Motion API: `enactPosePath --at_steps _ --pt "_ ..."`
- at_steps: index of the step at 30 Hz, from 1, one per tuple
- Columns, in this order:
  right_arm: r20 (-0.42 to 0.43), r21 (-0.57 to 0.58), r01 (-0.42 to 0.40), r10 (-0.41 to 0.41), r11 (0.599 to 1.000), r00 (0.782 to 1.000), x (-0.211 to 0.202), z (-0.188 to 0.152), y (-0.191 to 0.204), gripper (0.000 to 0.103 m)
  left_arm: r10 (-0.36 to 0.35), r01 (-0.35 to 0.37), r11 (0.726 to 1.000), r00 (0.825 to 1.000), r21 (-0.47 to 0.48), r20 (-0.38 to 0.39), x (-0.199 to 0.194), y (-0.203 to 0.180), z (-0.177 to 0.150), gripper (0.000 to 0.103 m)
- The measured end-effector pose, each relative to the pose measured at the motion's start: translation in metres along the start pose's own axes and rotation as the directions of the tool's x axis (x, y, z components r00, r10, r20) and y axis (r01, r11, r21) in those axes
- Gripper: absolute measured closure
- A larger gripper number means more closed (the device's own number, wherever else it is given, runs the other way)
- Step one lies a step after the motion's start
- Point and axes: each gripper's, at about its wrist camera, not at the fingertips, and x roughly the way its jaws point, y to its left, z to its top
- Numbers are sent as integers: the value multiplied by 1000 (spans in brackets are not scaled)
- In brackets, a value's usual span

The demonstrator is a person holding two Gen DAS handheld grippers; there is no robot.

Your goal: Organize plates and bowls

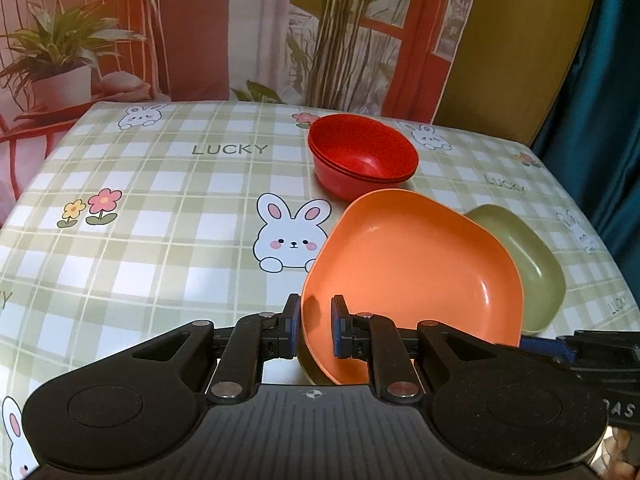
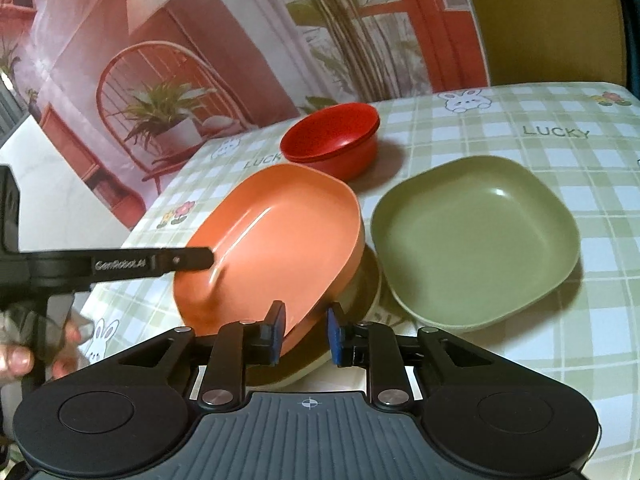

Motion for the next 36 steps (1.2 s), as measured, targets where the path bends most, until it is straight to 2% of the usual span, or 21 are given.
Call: enactPosePath --at_steps 10,15,31,36 --pt "-25 -16 -12 12 1000 1000 2 -1 3 82 33 -33 999 999 7 -23 8 2 -4 87" --pt "-40 -10 -11 11 1000 999 3 -2 2 81 25 -25 1000 999 -5 -28 9 3 -6 87" --pt "-35 0 -20 19 1000 999 1 -3 0 79 75 -75 997 997 -6 -32 16 4 -15 85" --pt "-29 6 -8 8 1000 1000 -1 -2 -2 78 66 -67 998 997 -21 -30 16 8 -16 83"
